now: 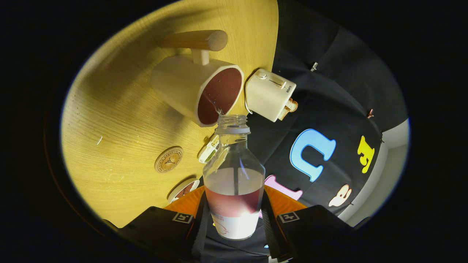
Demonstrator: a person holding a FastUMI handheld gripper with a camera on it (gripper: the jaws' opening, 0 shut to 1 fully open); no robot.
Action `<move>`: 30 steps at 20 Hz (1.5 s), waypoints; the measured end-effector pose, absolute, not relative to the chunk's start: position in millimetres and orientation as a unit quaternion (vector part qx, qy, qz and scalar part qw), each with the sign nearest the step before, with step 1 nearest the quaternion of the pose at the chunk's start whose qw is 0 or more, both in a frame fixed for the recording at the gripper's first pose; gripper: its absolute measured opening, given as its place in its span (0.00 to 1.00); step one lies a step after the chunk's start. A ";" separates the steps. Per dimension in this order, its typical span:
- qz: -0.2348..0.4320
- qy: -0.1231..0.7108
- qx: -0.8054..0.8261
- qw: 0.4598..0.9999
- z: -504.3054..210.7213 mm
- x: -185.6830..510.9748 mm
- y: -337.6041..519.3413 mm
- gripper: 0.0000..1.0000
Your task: Take the bottle from table, then pour the juice into the cup, finally place the bottle on the coaster
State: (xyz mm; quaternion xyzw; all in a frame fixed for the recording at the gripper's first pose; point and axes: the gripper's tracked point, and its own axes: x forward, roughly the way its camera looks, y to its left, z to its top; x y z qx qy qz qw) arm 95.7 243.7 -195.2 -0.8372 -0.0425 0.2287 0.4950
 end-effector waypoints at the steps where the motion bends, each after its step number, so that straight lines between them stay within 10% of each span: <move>1: 0.229 -0.047 -0.840 0.489 -195.1 96.7 246.2 0.69; 19: 0.241 -0.080 -0.857 0.449 -192.9 99.8 255.7 0.69; 30: 0.248 0.083 -0.602 0.755 -218.0 85.3 230.7 0.70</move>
